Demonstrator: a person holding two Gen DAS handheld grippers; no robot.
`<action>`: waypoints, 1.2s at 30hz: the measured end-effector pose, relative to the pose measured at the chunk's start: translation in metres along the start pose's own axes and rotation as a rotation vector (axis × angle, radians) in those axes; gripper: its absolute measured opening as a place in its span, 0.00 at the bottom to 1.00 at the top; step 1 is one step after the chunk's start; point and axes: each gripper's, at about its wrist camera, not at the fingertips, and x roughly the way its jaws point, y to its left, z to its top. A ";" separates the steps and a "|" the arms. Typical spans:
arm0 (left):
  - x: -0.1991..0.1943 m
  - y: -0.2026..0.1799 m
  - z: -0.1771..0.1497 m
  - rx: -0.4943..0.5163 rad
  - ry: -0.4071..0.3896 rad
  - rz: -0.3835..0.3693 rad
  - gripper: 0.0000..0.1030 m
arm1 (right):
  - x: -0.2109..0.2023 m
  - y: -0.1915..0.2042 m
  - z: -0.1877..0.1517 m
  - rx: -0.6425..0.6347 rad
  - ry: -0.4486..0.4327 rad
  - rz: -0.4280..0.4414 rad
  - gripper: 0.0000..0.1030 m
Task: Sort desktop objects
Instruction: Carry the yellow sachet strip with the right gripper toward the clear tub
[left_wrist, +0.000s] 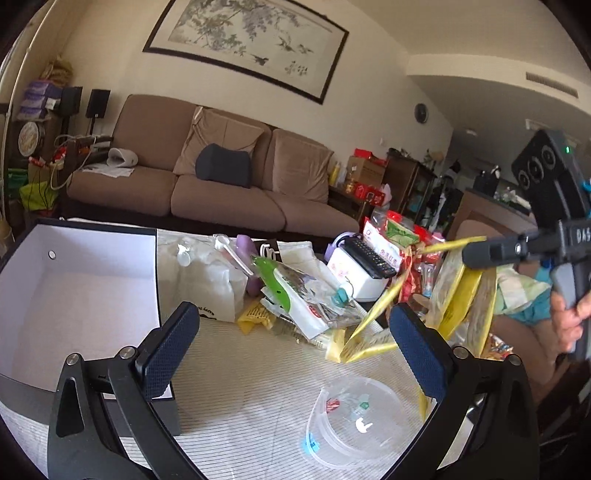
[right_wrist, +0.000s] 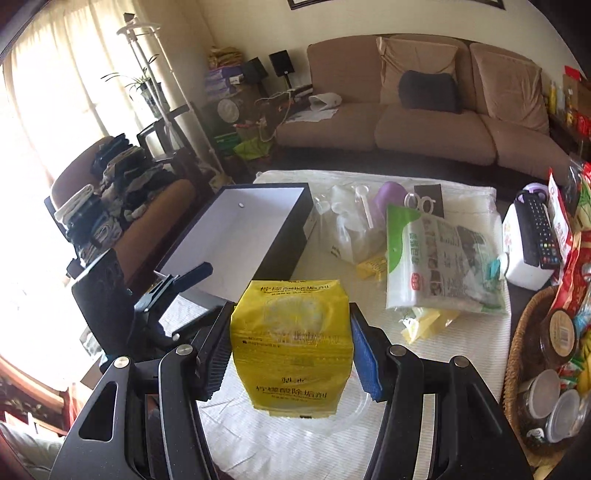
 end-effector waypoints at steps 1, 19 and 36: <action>0.000 0.003 -0.001 -0.025 0.001 -0.011 1.00 | 0.006 -0.003 -0.007 0.017 0.006 0.008 0.58; 0.052 0.020 -0.029 -0.247 0.211 -0.152 1.00 | 0.018 -0.018 -0.083 0.036 -0.018 0.007 0.58; 0.063 0.026 -0.036 -0.387 0.249 -0.266 1.00 | 0.015 -0.013 -0.059 0.004 -0.176 0.027 0.58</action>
